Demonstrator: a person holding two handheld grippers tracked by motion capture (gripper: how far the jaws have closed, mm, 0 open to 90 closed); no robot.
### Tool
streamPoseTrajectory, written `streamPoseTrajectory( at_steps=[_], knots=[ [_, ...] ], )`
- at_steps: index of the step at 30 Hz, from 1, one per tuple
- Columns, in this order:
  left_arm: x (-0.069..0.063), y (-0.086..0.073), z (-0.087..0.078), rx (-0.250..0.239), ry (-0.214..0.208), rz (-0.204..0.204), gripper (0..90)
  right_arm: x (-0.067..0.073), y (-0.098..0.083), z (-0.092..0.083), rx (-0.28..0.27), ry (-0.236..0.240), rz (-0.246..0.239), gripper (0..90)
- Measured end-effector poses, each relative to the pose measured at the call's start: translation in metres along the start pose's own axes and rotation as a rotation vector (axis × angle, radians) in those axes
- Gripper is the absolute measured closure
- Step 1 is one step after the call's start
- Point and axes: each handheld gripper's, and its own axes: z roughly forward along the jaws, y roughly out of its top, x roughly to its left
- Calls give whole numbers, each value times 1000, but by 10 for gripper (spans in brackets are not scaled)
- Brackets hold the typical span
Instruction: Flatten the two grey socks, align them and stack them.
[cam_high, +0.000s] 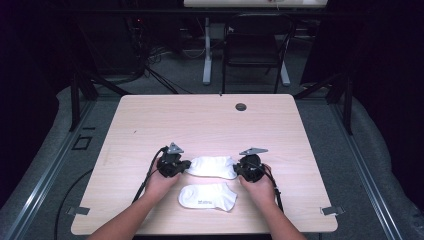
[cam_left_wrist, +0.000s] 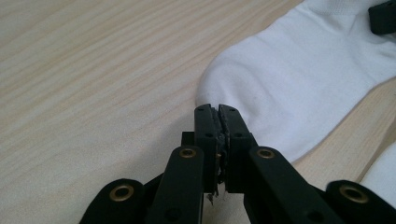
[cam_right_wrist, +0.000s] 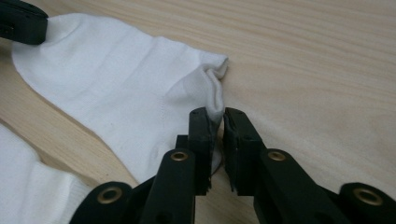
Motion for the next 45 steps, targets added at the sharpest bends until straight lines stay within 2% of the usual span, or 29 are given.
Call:
streamPoseTrajectory(
  at_steps=[4, 13, 21, 33, 45],
  knots=[
    [0, -1, -1, -6, 0, 0, 876, -2, 0, 0, 4, 17, 8, 863],
    [1, -4, -3, -3, -9, -1, 876, -3, -1, -1, 9, 23, 9, 866],
    [2, -5, -4, -5, -12, -16, 876, -2, -1, -1, 17, 37, 18, 867],
    [3, -4, -6, -4, -17, -26, 876, -2, 0, -5, -1, 70, 36, 867],
    [2, 0, -22, -59, -39, -42, 877, 3, 5, -18, -51, 101, 32, 868]
  ],
)
